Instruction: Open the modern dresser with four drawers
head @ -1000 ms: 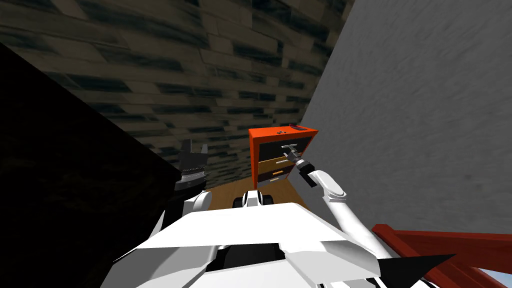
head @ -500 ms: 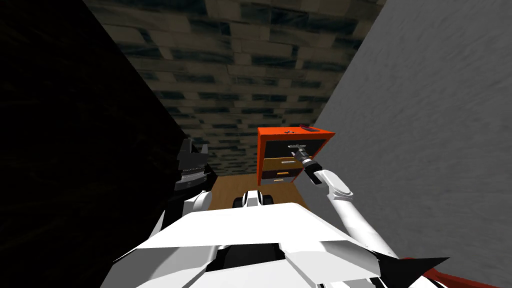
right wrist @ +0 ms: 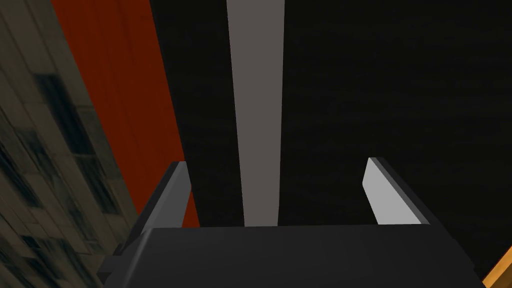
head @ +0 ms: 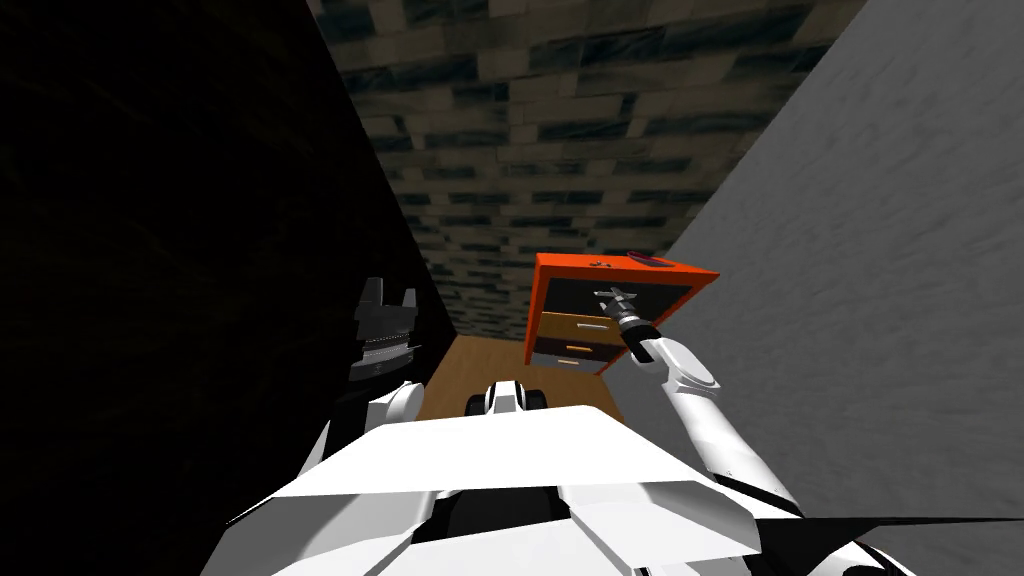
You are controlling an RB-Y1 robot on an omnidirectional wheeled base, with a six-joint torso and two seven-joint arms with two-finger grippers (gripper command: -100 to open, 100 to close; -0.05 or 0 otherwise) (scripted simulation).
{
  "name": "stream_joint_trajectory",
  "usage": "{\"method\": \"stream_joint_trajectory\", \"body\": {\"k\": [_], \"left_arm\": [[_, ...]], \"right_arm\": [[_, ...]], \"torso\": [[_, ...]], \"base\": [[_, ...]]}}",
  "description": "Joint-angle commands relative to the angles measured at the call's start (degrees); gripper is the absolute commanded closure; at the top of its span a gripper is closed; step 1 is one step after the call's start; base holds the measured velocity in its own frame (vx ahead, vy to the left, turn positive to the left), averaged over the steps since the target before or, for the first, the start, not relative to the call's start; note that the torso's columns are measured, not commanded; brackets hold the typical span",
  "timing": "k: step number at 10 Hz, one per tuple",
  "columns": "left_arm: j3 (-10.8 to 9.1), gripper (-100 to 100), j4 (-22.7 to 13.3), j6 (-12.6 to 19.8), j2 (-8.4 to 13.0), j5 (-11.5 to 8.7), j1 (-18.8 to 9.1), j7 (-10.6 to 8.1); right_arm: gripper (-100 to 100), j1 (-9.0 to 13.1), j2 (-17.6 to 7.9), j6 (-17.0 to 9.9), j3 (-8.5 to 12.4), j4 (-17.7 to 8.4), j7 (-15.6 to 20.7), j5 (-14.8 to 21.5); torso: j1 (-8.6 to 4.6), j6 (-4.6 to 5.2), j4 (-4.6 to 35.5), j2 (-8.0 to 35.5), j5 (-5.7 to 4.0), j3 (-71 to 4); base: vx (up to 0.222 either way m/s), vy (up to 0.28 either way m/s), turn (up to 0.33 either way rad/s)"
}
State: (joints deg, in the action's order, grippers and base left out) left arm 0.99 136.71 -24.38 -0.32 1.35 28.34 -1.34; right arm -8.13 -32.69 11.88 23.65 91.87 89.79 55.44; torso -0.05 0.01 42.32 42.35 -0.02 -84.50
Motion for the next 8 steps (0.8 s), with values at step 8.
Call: {"method": "stream_joint_trajectory", "body": {"k": [8], "left_arm": [[-0.01,0,0.0,0.0,0.0,0.0,0.0,0.0]], "right_arm": [[-100,3.1,-3.6,-8.9,10.6,-13.9,8.1,-8.2]], "torso": [[0.1,-0.01,0.0,0.1,0.03,0.1]], "base": [[-0.157,0.025,0.412]]}}
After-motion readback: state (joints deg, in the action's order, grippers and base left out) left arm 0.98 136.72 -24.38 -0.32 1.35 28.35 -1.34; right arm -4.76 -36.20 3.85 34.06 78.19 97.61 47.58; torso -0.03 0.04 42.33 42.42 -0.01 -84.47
